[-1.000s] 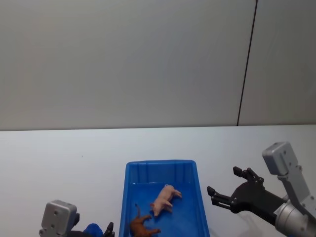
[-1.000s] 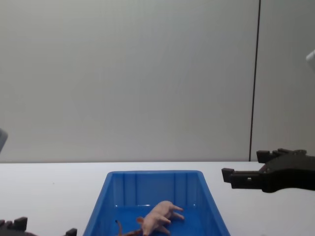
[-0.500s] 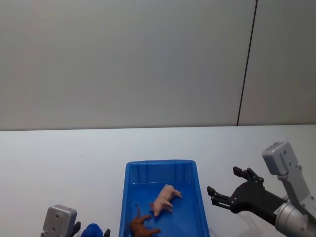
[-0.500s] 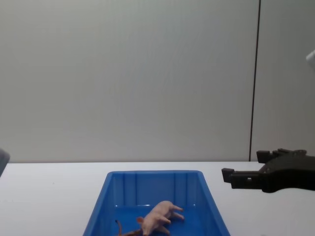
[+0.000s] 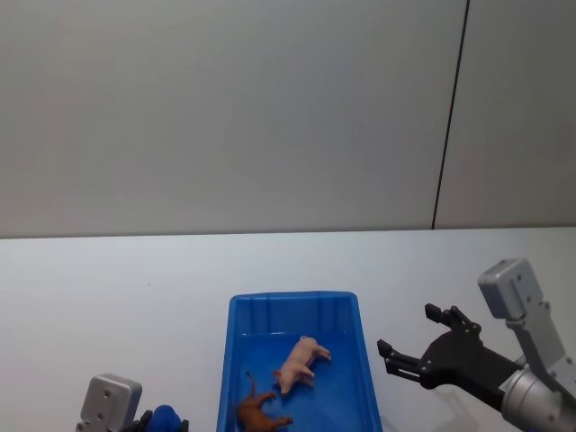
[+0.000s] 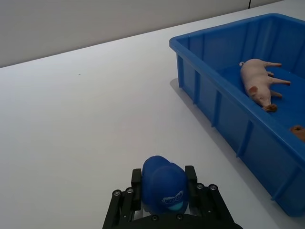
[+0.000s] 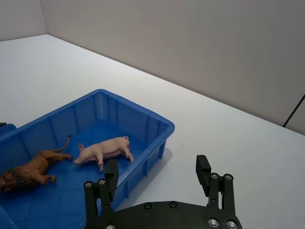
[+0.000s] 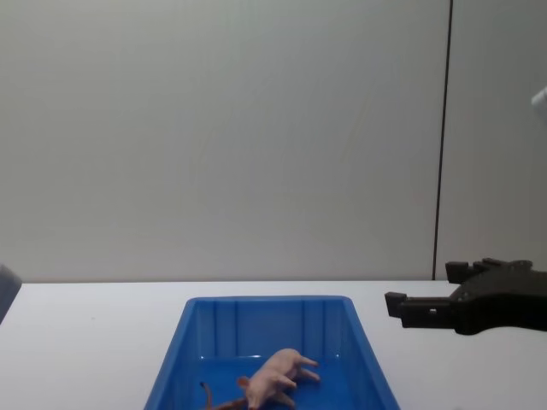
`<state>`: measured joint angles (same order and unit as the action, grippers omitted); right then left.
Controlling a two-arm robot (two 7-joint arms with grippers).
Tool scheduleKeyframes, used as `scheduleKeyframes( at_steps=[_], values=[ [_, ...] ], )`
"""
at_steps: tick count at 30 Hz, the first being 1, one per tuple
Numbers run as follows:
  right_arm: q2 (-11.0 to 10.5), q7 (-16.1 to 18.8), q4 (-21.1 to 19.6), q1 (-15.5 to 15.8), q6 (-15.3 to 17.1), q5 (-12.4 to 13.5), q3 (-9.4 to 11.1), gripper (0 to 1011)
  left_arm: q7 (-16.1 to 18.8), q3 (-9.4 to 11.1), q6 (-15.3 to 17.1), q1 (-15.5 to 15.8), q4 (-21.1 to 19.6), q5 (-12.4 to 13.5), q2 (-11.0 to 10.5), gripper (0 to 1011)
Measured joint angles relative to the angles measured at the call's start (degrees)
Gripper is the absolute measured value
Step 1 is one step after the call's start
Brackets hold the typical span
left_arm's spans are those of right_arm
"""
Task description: Pick up the two dolls from the table and place them into the box.
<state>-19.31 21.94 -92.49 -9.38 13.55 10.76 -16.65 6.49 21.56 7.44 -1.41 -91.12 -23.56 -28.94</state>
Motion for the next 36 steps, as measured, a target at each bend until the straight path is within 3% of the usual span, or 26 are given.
scheduleKeyframes(
  at_steps=[17, 24, 32, 36],
  values=[
    [0.0, 0.0, 0.0, 0.0, 0.0, 0.0, 0.0, 1001, -1.89, -1.03, -2.85, 2.46, -2.22, 5.19, 0.83, 442],
    [0.0, 0.0, 0.0, 0.0, 0.0, 0.0, 0.0, 1001, -3.74, -1.1, -5.15, 4.69, -2.62, 8.24, 2.28, 393],
    [0.0, 0.0, 0.0, 0.0, 0.0, 0.0, 0.0, 1001, -8.24, -0.68, -8.09, 8.75, -1.6, 11.78, 5.15, 343],
    [0.0, 0.0, 0.0, 0.0, 0.0, 0.0, 0.0, 1001, -10.94, -0.34, -9.36, 10.71, -0.42, 12.9, 6.7, 447]
  ],
)
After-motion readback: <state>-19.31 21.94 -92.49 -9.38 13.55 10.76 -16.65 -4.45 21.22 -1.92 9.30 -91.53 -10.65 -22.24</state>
